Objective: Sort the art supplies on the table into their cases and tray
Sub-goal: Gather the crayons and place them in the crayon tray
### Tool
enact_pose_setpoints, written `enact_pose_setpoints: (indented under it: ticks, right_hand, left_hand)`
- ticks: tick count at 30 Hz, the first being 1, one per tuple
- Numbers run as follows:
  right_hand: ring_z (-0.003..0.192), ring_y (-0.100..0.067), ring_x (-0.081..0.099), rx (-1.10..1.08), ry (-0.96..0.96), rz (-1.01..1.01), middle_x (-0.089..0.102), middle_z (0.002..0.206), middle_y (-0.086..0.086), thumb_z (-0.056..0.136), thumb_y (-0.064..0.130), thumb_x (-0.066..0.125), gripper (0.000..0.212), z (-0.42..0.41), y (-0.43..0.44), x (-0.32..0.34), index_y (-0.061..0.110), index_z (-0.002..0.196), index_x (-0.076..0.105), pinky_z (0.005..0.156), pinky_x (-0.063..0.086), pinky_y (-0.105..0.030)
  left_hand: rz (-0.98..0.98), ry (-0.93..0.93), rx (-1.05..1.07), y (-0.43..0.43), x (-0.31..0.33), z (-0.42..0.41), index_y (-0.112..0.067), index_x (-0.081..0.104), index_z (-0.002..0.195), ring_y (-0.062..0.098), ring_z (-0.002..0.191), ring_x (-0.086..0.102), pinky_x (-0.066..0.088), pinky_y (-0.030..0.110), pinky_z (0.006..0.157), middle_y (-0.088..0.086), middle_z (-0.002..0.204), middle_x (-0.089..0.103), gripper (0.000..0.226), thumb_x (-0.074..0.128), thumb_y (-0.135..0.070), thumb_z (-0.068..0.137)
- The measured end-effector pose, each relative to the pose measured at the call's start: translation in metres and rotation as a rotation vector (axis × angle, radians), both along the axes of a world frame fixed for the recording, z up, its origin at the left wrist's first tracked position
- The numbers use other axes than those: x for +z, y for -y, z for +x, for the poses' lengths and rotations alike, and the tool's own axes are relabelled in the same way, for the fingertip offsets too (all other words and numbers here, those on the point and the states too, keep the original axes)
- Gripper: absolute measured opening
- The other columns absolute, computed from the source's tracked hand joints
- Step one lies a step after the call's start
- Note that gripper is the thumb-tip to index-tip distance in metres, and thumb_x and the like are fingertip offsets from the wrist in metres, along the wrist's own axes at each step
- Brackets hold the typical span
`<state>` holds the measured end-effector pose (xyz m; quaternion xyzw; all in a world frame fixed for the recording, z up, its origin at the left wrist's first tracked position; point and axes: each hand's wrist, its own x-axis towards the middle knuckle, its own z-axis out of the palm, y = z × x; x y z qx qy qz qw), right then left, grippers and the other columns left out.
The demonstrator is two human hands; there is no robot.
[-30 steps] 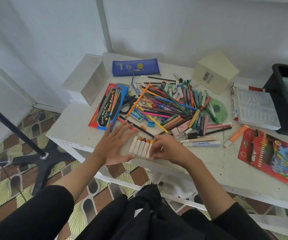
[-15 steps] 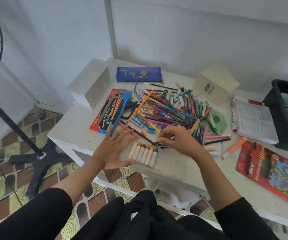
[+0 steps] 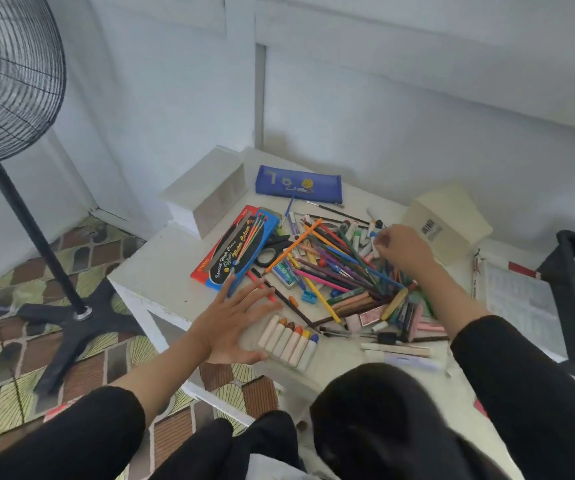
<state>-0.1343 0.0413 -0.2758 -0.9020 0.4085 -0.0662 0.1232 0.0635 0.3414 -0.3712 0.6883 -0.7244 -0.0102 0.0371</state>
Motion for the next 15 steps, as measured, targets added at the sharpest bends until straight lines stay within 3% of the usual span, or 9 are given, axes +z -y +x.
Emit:
enact_pose_setpoints:
  ticks: [4,10,15]
  right_hand:
    - [0.101,-0.032,0.054,-0.063,-0.040,-0.080,0.055,0.107,-0.013,0.088,0.014,0.052,0.019,0.014,0.010,-0.006,0.011,0.102,0.065,0.073,0.042,-0.035]
    - [0.113,-0.036,0.043,-0.173,-0.233,-0.077,0.044,0.120,-0.016,0.093,0.037,0.051,0.041,0.029,0.014,-0.021,0.001,0.110,0.059,0.077,0.043,-0.040]
    - [0.112,-0.035,0.044,-0.213,-0.116,-0.068,0.047,0.116,-0.016,0.091,0.033,0.055,0.032,0.029,0.011,-0.027,0.006,0.105,0.064,0.077,0.044,-0.039]
  left_hand:
    - [-0.004,0.008,0.002,0.000,0.000,-0.001,-0.035,0.022,0.147,0.022,0.146,0.006,-0.004,0.058,0.113,0.003,0.154,0.028,0.083,0.016,-0.083,0.080]
    - [-0.007,-0.005,0.005,-0.001,0.000,0.000,-0.036,0.020,0.148,0.022,0.147,0.002,-0.009,0.056,0.113,0.003,0.155,0.025,0.084,0.015,-0.084,0.079]
    - [-0.006,-0.009,0.002,0.000,-0.001,0.000,-0.037,0.017,0.148,0.022,0.147,0.002,-0.010,0.057,0.113,0.003,0.156,0.023,0.086,0.014,-0.085,0.078]
